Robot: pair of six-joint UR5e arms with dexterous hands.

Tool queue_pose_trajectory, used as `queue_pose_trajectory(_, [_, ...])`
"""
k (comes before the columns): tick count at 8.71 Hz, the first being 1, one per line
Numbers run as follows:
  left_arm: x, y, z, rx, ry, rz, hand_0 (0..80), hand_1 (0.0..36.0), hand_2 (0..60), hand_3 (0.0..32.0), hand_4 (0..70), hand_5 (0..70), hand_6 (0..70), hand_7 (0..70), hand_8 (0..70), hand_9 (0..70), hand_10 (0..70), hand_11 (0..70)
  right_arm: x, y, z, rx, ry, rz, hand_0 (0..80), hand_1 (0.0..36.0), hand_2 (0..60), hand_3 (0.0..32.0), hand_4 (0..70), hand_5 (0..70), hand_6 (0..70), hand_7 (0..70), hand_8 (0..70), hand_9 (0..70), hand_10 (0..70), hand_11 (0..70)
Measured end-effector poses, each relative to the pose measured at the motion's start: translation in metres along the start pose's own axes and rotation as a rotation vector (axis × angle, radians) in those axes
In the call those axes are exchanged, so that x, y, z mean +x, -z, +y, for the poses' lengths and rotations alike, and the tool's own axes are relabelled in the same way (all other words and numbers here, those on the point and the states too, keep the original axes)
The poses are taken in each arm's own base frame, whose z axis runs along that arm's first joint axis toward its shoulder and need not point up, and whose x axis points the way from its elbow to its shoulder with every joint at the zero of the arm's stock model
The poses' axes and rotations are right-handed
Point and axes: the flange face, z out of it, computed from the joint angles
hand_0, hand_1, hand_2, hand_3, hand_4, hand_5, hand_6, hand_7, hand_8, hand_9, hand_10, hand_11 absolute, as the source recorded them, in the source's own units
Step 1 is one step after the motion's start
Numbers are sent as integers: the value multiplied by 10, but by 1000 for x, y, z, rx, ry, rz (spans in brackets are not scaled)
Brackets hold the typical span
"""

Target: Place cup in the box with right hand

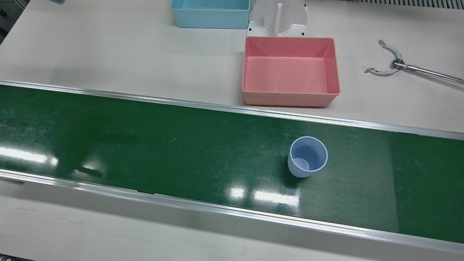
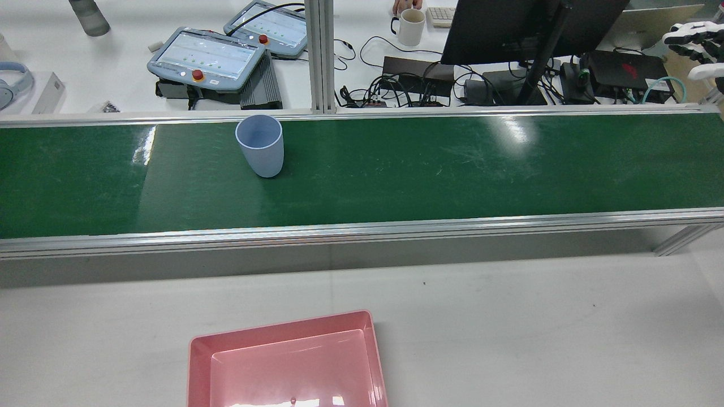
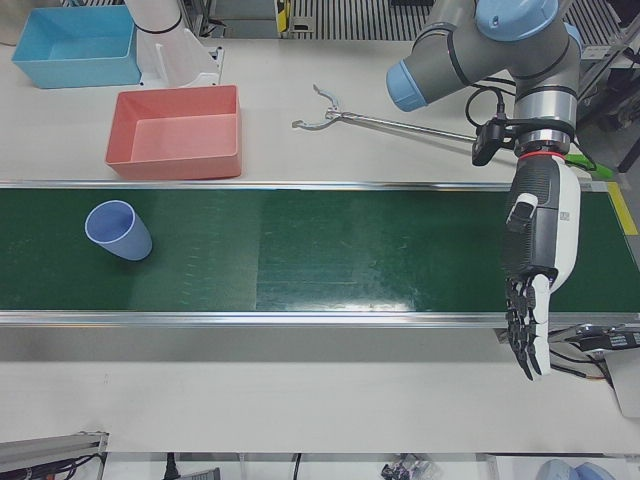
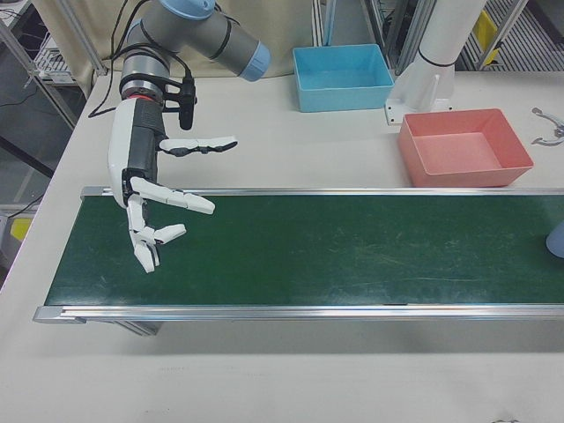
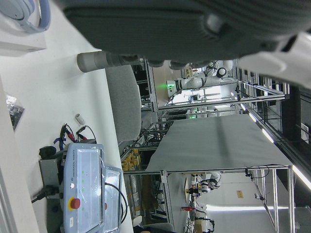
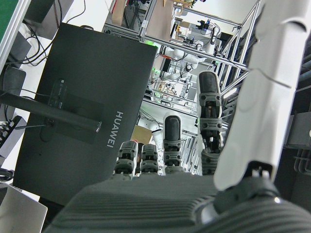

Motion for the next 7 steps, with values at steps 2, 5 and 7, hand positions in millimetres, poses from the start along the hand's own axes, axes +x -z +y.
queue_pose_trajectory(2, [0, 0, 0, 0, 0, 0, 0, 0, 0, 0, 0, 0, 0, 0, 0, 0, 0, 0, 0, 0, 0, 0, 0, 0, 571, 124, 0, 0, 453, 55, 133, 569, 48, 162, 91, 147])
queue_pose_trajectory(5, [0, 0, 0, 0, 0, 0, 0, 0, 0, 0, 0, 0, 0, 0, 0, 0, 0, 0, 0, 0, 0, 0, 0, 0, 571, 124, 0, 0, 453, 55, 133, 569, 47, 161, 92, 149])
queue_pose_trajectory(7, [0, 0, 0, 0, 0, 0, 0, 0, 0, 0, 0, 0, 0, 0, 0, 0, 0, 0, 0, 0, 0, -1, 0, 0, 572, 123, 0, 0, 449, 55, 131, 560, 47, 159, 90, 147])
